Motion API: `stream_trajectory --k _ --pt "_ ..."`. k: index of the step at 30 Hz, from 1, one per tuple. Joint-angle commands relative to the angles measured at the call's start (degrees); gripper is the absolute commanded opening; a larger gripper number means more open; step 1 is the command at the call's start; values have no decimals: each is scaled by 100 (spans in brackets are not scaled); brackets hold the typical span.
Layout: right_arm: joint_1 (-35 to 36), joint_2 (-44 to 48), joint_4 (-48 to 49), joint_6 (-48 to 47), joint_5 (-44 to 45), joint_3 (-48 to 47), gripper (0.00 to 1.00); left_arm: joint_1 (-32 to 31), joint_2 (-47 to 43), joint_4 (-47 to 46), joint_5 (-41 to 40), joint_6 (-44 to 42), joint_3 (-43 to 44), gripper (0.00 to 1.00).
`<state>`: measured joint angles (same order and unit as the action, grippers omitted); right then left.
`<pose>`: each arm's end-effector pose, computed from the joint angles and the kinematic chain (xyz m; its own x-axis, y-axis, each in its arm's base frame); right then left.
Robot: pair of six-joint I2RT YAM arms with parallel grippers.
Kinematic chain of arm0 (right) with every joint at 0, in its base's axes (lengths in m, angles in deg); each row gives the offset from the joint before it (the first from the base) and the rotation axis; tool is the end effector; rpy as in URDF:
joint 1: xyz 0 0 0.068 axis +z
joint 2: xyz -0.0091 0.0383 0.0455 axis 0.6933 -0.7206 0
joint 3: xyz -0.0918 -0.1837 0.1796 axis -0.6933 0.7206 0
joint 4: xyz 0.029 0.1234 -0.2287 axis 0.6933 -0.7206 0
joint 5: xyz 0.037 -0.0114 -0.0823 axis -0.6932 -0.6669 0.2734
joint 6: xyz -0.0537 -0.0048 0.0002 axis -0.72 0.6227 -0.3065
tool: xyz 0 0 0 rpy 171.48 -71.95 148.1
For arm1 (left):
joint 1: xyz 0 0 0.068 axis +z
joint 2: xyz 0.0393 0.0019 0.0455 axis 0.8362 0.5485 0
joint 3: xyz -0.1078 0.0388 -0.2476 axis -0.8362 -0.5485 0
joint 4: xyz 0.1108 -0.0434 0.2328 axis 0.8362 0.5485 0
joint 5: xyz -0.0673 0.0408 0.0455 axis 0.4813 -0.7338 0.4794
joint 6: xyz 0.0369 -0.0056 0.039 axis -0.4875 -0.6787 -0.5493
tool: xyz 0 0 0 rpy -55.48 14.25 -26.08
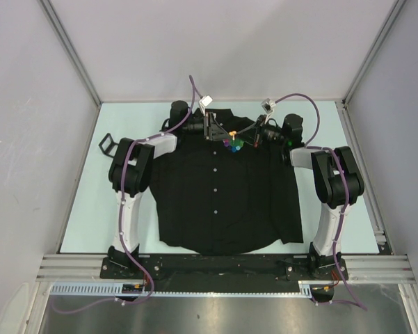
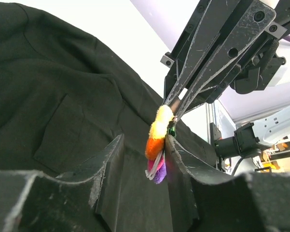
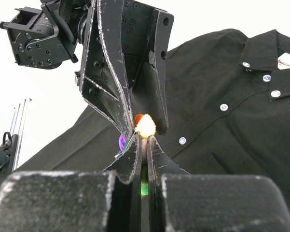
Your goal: Remove the brooch from the garment
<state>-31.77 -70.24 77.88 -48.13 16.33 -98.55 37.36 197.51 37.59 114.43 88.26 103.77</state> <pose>0.4046 0.1169 0.2061 -0.3465 0.1487 -0.9262 -0.8544 0.3576 0.3770 0.4570 -0.1944 0.1902 -0.7397 -0.0218 -0.6726 0.6623 0.1534 -0.7333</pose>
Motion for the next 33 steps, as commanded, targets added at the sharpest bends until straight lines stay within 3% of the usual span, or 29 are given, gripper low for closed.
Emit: stream_trajectory --k 1,4,10,24,27,33 --pt "-69 34 254 0 -11 -32 0 74 -300 -479 159 122 48 46" --pt "-78 34 246 -9 -19 -32 0 153 -257 -1198 247 683 -101 52" --pt "-69 16 263 0 -28 -32 0 224 -28 -2590 485 1854 -216 53" --pt "-52 51 263 -18 -19 -32 0 48 157 -1449 573 1223 214 52" --pt "-52 51 254 -18 -2 -32 0 13 157 -1220 582 1064 285 41" --pt "-69 51 237 -35 16 -32 0 4 174 -1132 599 1020 329 31"
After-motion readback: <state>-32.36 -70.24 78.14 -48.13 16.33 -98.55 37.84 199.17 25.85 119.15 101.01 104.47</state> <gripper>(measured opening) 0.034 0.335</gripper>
